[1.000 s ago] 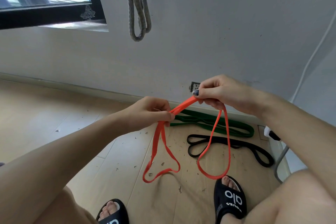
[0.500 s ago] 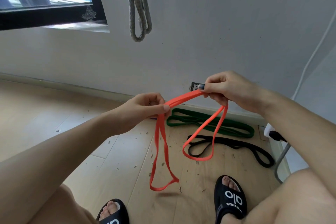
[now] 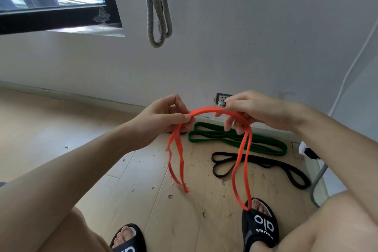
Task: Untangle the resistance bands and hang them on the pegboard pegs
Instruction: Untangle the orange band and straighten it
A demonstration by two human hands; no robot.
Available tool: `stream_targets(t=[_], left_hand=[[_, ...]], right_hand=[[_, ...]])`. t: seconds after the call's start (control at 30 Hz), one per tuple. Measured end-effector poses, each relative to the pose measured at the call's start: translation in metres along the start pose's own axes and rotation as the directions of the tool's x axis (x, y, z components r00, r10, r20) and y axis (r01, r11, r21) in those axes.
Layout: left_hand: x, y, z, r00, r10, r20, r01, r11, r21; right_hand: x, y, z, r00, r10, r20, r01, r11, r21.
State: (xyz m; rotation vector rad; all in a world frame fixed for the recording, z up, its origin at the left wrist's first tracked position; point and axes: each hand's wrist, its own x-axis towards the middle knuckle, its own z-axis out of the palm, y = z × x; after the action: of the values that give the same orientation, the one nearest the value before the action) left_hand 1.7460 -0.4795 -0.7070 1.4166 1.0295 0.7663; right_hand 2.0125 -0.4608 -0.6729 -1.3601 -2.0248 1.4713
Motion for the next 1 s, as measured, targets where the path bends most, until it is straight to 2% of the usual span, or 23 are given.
stream_targets(t=[0.13,0.37,0.5,0.6,0.8,0.87,1.0], left_hand=[[0.001,0.000,0.011,0.997,0.026,0.069,-0.030,0.998,0.053],[0.001,0.000,0.012,0.990,0.036,0.139,-0.065,0.975,0.212],[0.002,-0.006,0.012,0.975,-0.003,0.221,-0.086,0.915,0.393],[0.003,-0.009,0.016,0.980,0.043,0.196,-0.133,0.868,0.478],[0.000,-0.004,0.020,0.979,0.172,0.113,-0.203,0.894,0.400],[0.000,-0.004,0.023,0.975,0.189,0.117,-0.219,0.903,0.370],[0.003,-0.012,0.020,0.977,0.175,0.118,-0.210,0.873,0.440]], right_hand=[[0.005,-0.010,0.017,0.998,-0.050,0.049,0.052,0.998,-0.040],[0.007,-0.008,0.020,0.997,-0.073,0.014,0.074,0.991,-0.112],[0.006,-0.008,0.020,0.996,-0.093,0.000,0.093,0.990,-0.102],[0.004,-0.008,0.021,0.998,-0.066,-0.010,0.064,0.990,-0.127],[-0.002,-0.013,0.021,0.995,0.022,0.098,-0.010,0.993,-0.121],[-0.001,-0.013,0.025,0.992,0.007,0.129,0.005,0.996,-0.090],[0.000,-0.012,0.022,0.995,-0.044,0.085,0.049,0.998,-0.050]])
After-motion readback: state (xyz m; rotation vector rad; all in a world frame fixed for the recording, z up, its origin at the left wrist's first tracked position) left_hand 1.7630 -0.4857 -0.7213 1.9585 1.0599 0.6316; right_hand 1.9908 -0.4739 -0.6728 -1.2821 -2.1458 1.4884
